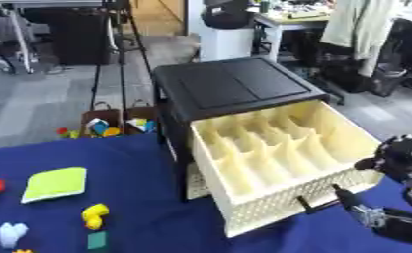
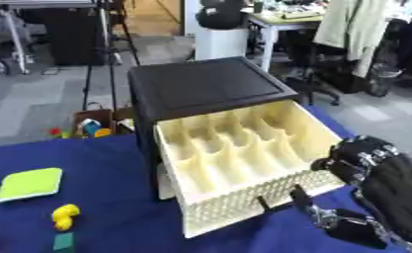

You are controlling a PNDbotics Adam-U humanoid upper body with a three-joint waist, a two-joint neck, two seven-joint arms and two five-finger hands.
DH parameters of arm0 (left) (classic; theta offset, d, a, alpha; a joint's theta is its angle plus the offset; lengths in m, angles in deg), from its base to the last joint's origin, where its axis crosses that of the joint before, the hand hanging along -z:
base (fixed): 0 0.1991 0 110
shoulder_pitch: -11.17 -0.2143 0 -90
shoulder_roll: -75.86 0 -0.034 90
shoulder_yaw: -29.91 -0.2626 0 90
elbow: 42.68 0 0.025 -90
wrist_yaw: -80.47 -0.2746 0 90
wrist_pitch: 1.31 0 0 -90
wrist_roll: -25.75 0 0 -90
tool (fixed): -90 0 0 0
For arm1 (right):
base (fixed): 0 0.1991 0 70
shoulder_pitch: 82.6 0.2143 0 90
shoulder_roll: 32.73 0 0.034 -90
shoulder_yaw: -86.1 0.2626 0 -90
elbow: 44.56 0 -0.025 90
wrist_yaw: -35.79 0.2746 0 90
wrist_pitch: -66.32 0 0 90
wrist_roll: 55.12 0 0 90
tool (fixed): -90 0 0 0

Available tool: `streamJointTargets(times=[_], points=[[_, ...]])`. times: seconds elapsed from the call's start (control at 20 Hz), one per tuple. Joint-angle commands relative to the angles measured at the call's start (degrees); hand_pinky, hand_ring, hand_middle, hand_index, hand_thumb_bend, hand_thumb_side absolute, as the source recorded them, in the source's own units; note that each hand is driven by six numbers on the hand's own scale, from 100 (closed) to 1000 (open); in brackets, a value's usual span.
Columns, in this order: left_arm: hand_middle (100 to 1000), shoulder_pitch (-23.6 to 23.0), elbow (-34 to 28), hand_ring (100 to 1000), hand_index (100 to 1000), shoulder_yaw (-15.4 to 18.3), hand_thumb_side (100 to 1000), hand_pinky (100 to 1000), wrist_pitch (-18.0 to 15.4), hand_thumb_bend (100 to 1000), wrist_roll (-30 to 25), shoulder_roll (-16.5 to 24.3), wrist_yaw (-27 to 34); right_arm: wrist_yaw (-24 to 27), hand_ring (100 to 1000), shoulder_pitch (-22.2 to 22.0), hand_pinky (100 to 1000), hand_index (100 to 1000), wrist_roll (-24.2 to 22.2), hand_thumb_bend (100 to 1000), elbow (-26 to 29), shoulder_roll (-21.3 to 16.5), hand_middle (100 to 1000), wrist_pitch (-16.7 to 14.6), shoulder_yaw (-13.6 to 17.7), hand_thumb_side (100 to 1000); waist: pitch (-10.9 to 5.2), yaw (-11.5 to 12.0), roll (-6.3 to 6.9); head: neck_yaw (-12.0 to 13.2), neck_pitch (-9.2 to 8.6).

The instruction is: Pick up objects from table and place into drawer.

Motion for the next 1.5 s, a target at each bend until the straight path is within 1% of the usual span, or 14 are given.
streamJointTargets(times=[0.05, 0.25, 0.3, 0.35, 0.4, 0.45, 0.55, 0.6, 0.8, 0.95, 1.1, 1.35, 1.4, 1.5], points=[[814, 0.52, -0.73, 785, 856, 0.27, 1000, 686, -0.09, 323, 0.3, 1.65, 0.04, 2.96, 538, 2.86, 427, 630, 4.78, 277, 0.55, -1.65, 449, 2.23, 2.96, 751, -0.9, 0.17, 0.06, 0.53, 0.76], [814, 0.52, -0.73, 784, 855, 0.28, 1000, 685, -0.04, 324, 0.31, 1.48, 0.3, 5.73, 591, 9.11, 439, 684, 9.83, 259, 0.55, -1.62, 531, 4.16, 4.44, 837, -1.13, 0.52, 0.66, 1.78, 1.84], [814, 0.51, -0.73, 785, 856, 0.26, 1000, 685, -0.01, 325, 0.28, 1.4, 0.37, 6.75, 618, 11.16, 457, 710, 10.59, 236, 0.55, -1.32, 566, 4.57, 4.51, 901, -1.24, 0.64, 0.85, 2.31, 2.33], [814, 0.49, -0.73, 785, 856, 0.24, 1000, 685, 0.04, 326, 0.24, 1.31, 0.42, 7.83, 632, 13.27, 470, 724, 11.08, 226, 0.55, -0.94, 583, 4.95, 4.44, 925, -1.33, 0.75, 1.03, 2.88, 2.78], [814, 0.46, -0.73, 785, 856, 0.23, 1000, 685, 0.09, 326, 0.2, 1.2, 0.47, 8.8, 666, 15.29, 502, 762, 11.17, 202, 0.55, -0.52, 623, 5.23, 4.24, 982, -1.43, 0.91, 1.24, 3.5, 3.31], [814, 0.42, -0.73, 785, 856, 0.22, 1000, 685, 0.14, 327, 0.17, 1.07, 0.51, 9.64, 698, 17.47, 536, 794, 10.86, 176, 0.55, 0.03, 663, 5.43, 3.94, 1000, -1.53, 1.11, 1.48, 4.23, 3.89], [815, 0.32, -0.73, 786, 856, 0.23, 1000, 684, 0.23, 328, 0.13, 0.79, 0.57, 11.2, 760, 21.89, 617, 856, 9.39, 127, 0.55, 1.47, 745, 5.61, 3.11, 1000, -1.7, 1.58, 1.99, 5.63, 4.9], [815, 0.26, -0.73, 786, 856, 0.22, 1000, 684, 0.3, 329, 0.1, 0.65, 0.59, 12.05, 771, 24.12, 632, 866, 8.51, 122, 0.55, 2.41, 758, 5.56, 2.65, 1000, -1.75, 1.87, 2.24, 6.18, 5.34], [817, 0.05, -0.73, 801, 857, 0.29, 1000, 685, 0.7, 332, 0.1, 0.1, 0.16, 15.63, 883, 32.05, 762, 924, 5.79, 100, 0.55, 7.0, 876, 4.17, 1.3, 1000, -1.55, 3.4, 3.22, 7.14, 6.32], [819, 0.24, -0.73, 811, 859, 0.37, 1000, 688, 1.24, 337, 0.14, -0.25, -1.05, 17.01, 896, 36.88, 771, 920, 5.11, 100, 0.55, 10.03, 887, 2.21, 0.9, 1000, -1.1, 4.66, 3.79, 6.69, 6.7], [820, 0.46, -0.73, 821, 861, 0.44, 1000, 691, 1.78, 337, 0.39, -0.58, -2.48, 17.65, 886, 39.85, 767, 908, 5.36, 100, 0.55, 11.94, 876, 1.24, 0.88, 1000, -0.68, 5.76, 3.93, 5.55, 7.04], [821, 0.6, -0.73, 821, 861, 0.3, 1000, 692, 2.26, 337, 1.08, -0.95, -3.87, 17.66, 884, 41.27, 766, 908, 5.78, 100, 0.55, 13.01, 875, 0.63, 0.78, 1000, -0.4, 6.45, 3.93, 4.76, 7.08], [822, 0.63, -0.73, 830, 861, 0.4, 1000, 695, 2.35, 342, 1.17, -1.02, -4.09, 17.79, 871, 41.51, 758, 892, 5.92, 100, 0.55, 13.25, 854, 0.64, 0.81, 1000, -0.25, 6.68, 3.96, 4.36, 6.97], [823, 0.81, -0.73, 834, 861, 0.65, 1000, 698, 2.86, 344, 1.43, -1.32, -5.18, 18.77, 868, 42.44, 760, 885, 6.22, 100, 0.55, 15.01, 853, 0.99, 0.52, 1000, 0.07, 7.19, 3.92, 3.85, 6.54]])
